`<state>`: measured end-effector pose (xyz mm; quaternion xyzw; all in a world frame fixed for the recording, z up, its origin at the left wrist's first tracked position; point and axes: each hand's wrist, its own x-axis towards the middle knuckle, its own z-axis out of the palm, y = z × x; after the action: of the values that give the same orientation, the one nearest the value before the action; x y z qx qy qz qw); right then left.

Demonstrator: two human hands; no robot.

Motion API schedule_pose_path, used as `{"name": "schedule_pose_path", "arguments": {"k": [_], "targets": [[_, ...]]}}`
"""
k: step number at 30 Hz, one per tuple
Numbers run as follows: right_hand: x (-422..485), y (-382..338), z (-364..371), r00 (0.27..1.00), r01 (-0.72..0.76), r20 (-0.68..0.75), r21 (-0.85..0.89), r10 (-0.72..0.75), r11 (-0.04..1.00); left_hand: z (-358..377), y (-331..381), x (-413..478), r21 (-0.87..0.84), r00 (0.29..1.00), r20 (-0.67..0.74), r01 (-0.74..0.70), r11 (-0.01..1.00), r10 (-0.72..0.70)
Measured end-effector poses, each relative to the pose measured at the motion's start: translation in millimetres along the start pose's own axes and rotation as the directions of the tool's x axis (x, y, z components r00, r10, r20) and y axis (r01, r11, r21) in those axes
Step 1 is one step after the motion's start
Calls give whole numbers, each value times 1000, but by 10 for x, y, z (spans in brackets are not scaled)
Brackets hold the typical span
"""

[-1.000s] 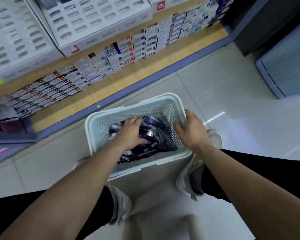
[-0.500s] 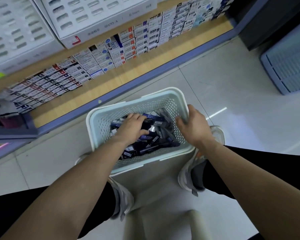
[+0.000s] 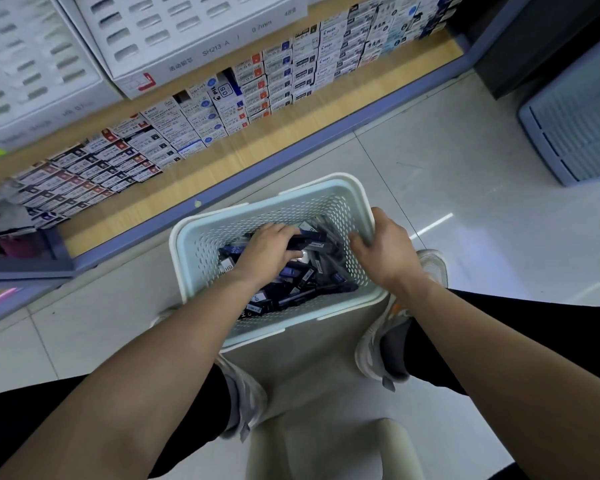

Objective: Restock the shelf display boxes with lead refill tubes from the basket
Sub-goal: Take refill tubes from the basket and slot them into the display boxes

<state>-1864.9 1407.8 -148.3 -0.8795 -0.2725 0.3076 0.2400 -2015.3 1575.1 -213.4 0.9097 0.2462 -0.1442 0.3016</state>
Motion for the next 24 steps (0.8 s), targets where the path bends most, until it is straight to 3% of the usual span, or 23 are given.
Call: {"name": "schedule_pose_path", "arguments": {"k": [7,16,24], "targets": [[0,-25,-13,1000,7,-4,-10,-7,1000,33,238,121,-168,999,32,30,985,-25],[3,-36,-19,1000,7,-4,-21,-7,1000,35,158,104,-103,983,177,74,992,-55],[1,-51,-29,1000,-1,-2,-39,1,999,56,251,46,-146,988,134,96,985,-77]]}}
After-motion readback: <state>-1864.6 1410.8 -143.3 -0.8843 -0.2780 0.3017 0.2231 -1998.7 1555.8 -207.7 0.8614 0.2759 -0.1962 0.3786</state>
